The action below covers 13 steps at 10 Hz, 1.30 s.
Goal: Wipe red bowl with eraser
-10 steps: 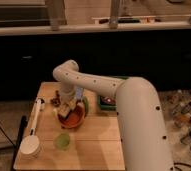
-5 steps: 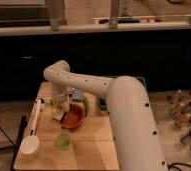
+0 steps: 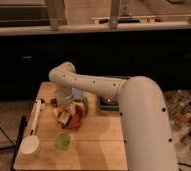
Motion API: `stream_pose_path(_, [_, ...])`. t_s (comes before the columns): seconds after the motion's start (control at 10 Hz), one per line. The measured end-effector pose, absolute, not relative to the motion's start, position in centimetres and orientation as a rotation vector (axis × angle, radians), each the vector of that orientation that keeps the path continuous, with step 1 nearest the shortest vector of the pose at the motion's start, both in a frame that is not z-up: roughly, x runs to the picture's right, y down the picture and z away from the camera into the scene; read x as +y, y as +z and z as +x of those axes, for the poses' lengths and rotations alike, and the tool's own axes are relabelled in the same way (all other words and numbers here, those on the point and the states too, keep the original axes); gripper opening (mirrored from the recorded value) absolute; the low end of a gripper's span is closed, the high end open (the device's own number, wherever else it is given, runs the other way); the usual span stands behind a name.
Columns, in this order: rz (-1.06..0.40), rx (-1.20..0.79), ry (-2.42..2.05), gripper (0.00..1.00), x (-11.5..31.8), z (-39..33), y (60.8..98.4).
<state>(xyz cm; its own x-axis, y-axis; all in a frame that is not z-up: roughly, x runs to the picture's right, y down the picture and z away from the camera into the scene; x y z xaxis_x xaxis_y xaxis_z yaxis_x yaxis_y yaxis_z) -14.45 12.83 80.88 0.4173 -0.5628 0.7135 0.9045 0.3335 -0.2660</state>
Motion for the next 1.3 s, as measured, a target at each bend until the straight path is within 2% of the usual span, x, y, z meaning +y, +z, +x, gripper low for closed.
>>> stream_pose_path(0.3, [-0.726, -0.527, -0.961, 0.0, 12.2, -12.3, 81.2])
stream_pose_path(0.6, [-0.74, -0.51, -0.939, 0.0, 10.4, -12.0, 83.2])
stream_pose_path(1.0, [-0.756, -0.516, -0.949, 0.0, 8.7, -13.4, 85.8])
stream_pose_path(1.3, [-0.759, -0.556, -1.038, 0.0, 9.4, -16.5, 85.5])
